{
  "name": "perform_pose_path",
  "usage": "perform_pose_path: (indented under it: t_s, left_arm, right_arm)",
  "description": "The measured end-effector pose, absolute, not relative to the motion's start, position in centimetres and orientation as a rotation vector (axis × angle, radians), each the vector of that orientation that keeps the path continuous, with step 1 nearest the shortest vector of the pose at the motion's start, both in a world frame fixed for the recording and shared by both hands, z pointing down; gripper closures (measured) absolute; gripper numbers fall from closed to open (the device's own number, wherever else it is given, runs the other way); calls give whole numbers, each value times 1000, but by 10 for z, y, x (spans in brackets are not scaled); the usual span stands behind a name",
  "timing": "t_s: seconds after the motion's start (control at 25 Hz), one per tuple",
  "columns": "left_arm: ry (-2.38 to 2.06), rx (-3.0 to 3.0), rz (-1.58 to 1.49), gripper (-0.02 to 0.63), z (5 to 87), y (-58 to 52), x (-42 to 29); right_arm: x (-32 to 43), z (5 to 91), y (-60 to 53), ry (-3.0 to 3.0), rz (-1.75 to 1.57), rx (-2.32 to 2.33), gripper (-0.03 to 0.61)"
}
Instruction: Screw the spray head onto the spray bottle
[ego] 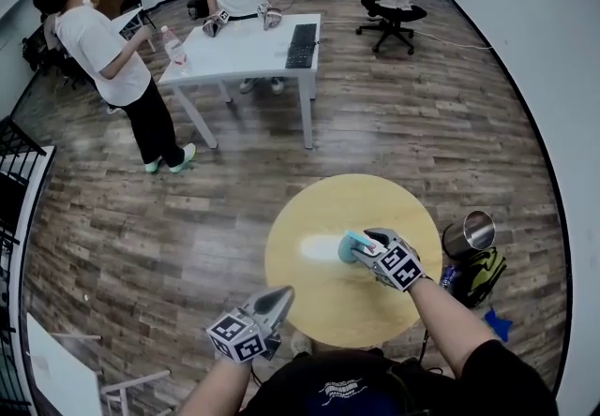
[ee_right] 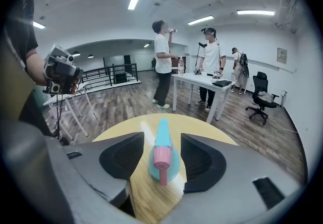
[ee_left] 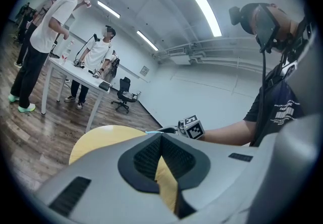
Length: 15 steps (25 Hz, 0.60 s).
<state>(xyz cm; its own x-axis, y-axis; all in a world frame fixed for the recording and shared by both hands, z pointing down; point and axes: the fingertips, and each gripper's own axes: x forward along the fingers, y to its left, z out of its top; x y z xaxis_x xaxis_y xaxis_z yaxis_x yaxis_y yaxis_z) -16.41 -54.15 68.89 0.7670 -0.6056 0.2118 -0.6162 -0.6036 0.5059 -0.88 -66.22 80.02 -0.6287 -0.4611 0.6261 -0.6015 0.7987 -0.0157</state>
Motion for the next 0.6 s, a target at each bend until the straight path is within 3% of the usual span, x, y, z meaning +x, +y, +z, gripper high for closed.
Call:
perform_pose_path:
  t_s: [0.2,0.28,0.6]
  left_arm:
    - [-903,2387,43,594,696,-540,-162]
    - [-899,2382,46,594,698,-541,-160]
    - [-872,2362,-29,592,686,-548,-153]
  right_arm:
    - [-9,807,-665,-2353,271,795,391]
    - [-7,807,-667,-2361,259,804,485]
    - [-2,739,-665,-2580,395,864,485]
